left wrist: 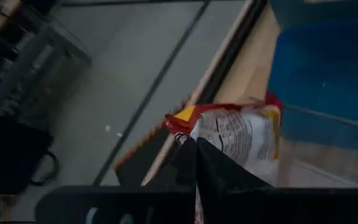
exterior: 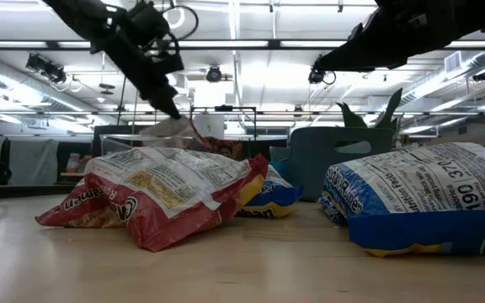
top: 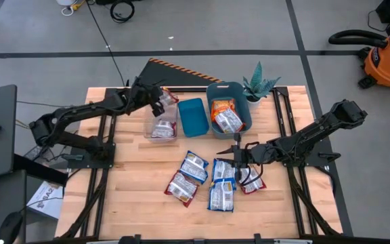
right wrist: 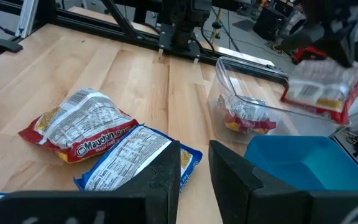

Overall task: Sort Maruchan noodles
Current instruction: Put the red noodle pack into the transparent bin

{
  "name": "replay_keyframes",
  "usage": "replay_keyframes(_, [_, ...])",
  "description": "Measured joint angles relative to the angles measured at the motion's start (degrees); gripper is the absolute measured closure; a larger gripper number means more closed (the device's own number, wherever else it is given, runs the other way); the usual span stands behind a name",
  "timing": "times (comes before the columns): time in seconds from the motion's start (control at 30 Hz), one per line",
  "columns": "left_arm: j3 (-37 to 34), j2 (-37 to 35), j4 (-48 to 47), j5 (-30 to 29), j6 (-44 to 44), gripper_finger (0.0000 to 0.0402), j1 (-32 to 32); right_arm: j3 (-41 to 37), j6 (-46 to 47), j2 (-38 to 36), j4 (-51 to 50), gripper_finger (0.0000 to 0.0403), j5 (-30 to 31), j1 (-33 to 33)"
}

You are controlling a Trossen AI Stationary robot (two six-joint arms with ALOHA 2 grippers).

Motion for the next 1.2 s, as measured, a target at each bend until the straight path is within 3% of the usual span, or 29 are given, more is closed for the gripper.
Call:
replay_keyframes(0.13, [-0.17,2.82,1.13,-0.22,0.04,0.0397,0.21,0.0,0.06,0.0,-0.03,0.0313,-0.02,0.02])
replay_keyframes(0.3, [-0.19,4.68,3.04,-7.64,2.78,0.0396,-1.2,0.0,-0.54,0.0,-0.06,0.0313,0.0,0.01])
replay_keyframes(0.53, [-0.19,4.05,-1.1,-9.95,3.43,0.0391,-9.21,0.0,-1.06,0.0,-0.06,0.0313,0.0,0.02])
replay_keyframes(0.93, [-0.19,4.05,-16.27,-7.31,-8.04,0.0389,-25.86,0.0,-1.13,0.0,-0.06,0.0313,0.0,0.0])
replay_keyframes(1.13, [-0.19,4.09,-17.15,-1.93,-14.49,0.0388,-28.3,0.0,-1.19,0.0,1.22,0.0313,-0.02,-0.02])
replay_keyframes(1.2, [-0.19,4.09,-17.09,-2.74,-16.75,0.0388,-28.28,0.0,-1.2,0.0,1.43,0.0313,-0.02,0.0])
